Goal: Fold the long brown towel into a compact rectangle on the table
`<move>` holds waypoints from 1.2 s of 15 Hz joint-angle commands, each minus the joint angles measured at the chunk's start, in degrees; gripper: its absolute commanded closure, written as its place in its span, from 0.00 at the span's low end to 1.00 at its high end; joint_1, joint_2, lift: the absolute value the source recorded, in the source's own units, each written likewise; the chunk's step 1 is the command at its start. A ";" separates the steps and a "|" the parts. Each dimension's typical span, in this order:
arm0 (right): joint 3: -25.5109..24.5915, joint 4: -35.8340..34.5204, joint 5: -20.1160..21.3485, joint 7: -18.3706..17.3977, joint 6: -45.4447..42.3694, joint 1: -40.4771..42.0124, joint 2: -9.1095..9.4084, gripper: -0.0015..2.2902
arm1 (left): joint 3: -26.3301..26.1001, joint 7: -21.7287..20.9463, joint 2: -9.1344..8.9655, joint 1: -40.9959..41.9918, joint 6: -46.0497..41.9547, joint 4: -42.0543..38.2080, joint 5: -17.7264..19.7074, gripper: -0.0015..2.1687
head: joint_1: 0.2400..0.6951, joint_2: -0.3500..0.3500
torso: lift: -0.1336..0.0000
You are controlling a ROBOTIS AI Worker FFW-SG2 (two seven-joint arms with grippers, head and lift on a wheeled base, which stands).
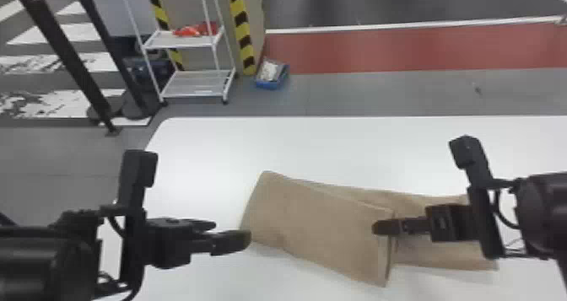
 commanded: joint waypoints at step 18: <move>0.60 -1.30 -0.05 0.99 0.12 0.61 -1.71 0.36 | 0.44 0.09 0.08 0.44 0.24 0.62 0.35 0.03 | 1.00 0.72 | 0.07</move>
